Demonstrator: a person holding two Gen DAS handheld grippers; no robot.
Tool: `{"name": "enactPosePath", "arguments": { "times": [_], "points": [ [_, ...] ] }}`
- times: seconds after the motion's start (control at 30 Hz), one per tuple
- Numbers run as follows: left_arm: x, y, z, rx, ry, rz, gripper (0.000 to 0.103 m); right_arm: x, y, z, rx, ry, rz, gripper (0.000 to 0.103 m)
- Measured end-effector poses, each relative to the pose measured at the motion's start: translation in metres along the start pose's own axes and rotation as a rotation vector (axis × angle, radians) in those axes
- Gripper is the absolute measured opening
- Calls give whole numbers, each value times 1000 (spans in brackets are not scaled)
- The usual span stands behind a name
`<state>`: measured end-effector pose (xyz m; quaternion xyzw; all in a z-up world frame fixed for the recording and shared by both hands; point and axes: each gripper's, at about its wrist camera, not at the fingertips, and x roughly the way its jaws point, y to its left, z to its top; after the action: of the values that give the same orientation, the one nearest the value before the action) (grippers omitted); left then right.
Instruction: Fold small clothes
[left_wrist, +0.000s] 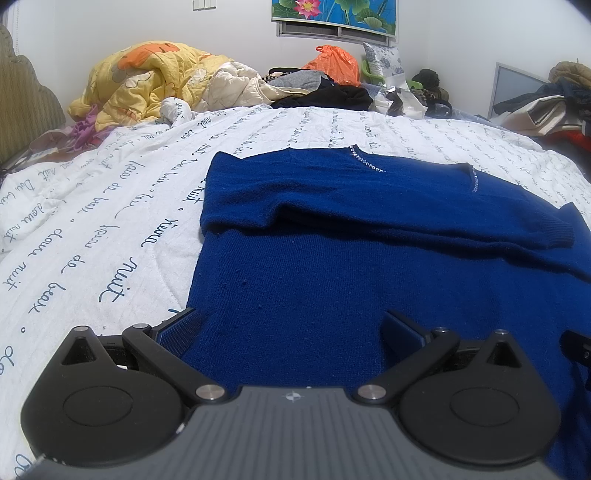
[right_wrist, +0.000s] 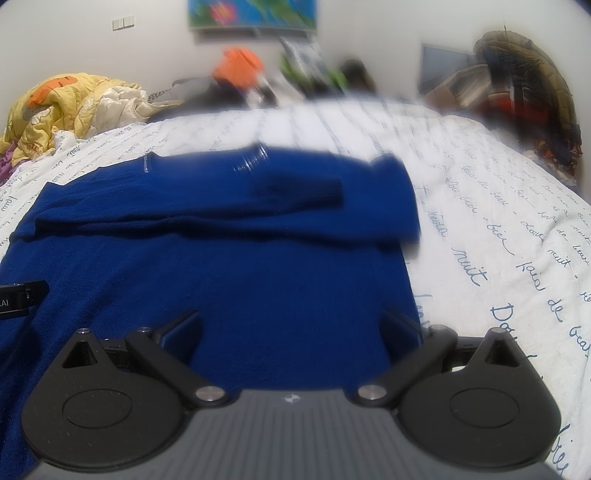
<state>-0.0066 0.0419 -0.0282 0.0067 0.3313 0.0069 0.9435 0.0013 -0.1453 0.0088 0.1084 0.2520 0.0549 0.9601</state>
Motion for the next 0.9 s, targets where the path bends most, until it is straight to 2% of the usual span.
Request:
{"name": "enactPosePath", "arguments": {
  "times": [0.5,0.63,0.9],
  "points": [
    [-3,2,2,17,19,-14,103,-2,1,1,-3,5,4,103],
    [-21,17,-2,26,40,-59,103,-11,-7,0,-24,32,57,103],
    [-55,62,-15,41,93,-206,103,-50,-45,-13,-3,79,214,103]
  ]
}}
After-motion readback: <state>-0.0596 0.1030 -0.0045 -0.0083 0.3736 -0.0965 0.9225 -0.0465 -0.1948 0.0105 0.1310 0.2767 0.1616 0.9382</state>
